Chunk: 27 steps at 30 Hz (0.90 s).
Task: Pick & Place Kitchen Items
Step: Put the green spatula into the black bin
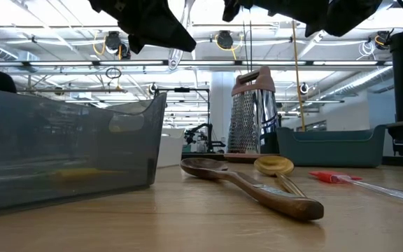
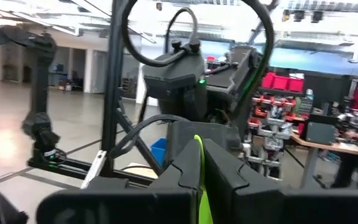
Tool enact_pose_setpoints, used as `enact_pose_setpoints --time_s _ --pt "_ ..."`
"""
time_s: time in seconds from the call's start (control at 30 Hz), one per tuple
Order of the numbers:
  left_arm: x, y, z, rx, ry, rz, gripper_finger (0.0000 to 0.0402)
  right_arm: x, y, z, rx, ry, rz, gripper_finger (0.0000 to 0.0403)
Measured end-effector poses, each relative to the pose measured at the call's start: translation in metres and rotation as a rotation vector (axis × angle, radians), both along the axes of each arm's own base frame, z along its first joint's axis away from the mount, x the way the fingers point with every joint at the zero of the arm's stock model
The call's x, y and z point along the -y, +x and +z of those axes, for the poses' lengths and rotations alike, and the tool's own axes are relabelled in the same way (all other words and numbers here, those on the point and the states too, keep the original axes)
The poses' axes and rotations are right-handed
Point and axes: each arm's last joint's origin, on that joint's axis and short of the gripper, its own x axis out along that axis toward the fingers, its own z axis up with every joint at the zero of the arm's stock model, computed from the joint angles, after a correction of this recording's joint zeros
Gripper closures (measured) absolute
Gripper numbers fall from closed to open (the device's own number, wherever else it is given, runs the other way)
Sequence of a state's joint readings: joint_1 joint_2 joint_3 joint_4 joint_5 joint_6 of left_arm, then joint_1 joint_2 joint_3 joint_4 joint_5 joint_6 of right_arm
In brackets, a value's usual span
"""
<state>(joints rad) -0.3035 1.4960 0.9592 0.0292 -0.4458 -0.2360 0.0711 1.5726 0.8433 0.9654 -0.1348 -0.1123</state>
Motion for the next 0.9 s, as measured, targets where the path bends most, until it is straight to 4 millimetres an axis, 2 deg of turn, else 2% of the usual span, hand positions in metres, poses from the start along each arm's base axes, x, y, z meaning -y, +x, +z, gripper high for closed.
enact_pose_setpoints --time_s 0.2,0.53,0.73,0.9 --pt "-0.0005 0.0001 0.0001 -0.002 0.015 0.0 0.0397 0.0023 0.0007 -0.0021 -0.023 0.01 -0.08 0.0402" --pt "-0.0005 -0.0009 -0.0017 -0.022 0.023 -0.004 0.0394 0.0027 0.0007 -0.0023 -0.026 0.066 -0.074 0.04" --pt "-0.0004 -0.0009 -0.0017 -0.026 0.039 -0.011 0.0397 0.0056 0.0011 -0.004 -0.062 0.183 -0.069 0.0394" --pt "-0.0005 -0.001 -0.0018 -0.03 0.054 -0.018 0.0397 0.0077 0.0014 -0.0067 -0.093 0.186 -0.077 0.0397"
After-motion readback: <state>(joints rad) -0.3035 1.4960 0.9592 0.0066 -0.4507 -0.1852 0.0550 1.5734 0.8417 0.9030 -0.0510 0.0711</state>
